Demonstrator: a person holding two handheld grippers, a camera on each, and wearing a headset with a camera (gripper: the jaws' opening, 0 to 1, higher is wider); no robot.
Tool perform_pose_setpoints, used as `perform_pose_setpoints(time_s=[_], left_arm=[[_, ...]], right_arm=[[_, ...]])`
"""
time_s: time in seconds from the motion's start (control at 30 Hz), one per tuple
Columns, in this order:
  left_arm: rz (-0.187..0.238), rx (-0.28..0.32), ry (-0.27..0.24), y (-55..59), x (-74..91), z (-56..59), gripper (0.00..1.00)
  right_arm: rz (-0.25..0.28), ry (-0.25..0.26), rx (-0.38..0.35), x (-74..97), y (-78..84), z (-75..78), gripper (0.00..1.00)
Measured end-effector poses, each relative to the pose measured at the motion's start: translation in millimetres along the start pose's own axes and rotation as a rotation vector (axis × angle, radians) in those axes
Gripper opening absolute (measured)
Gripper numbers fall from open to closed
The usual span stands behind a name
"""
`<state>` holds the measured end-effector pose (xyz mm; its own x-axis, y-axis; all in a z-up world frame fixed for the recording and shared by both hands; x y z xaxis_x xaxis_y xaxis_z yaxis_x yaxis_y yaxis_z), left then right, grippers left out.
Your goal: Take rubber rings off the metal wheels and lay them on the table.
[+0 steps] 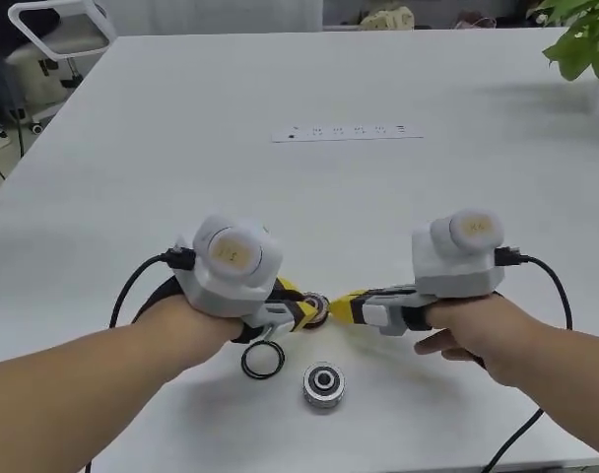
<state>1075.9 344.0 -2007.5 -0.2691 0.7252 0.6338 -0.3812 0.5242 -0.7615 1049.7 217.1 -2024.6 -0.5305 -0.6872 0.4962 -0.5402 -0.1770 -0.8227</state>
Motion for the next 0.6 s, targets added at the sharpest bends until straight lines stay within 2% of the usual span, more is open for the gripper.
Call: perform_pose_setpoints(time_s=[0.2, 0.6], left_arm=[[0.003, 0.002, -0.004, 0.5, 0.2, 0.5, 0.07], [0.009, -0.005, -0.008, 1.0, 0.3, 0.5, 0.07]], right_arm=[[0.017, -0.011, -0.023, 1.0, -2.0, -4.4, 0.0], [0.015, -0.011, -0.002, 0.2, -4.3, -6.1, 0.0]])
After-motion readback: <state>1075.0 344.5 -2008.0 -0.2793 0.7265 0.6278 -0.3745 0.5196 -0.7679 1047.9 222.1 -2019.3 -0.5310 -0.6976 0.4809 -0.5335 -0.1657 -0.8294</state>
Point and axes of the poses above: the centre of the closed fingertips' face, and the gripper's own axes: x roughly backward along the fingers, z roughly to its right, y roughly out of its underside, the point moved 8 cm from there along x, roughly backward along the fingers, and after that the axes turned 12 degrees about x, right-handed, at the moved point
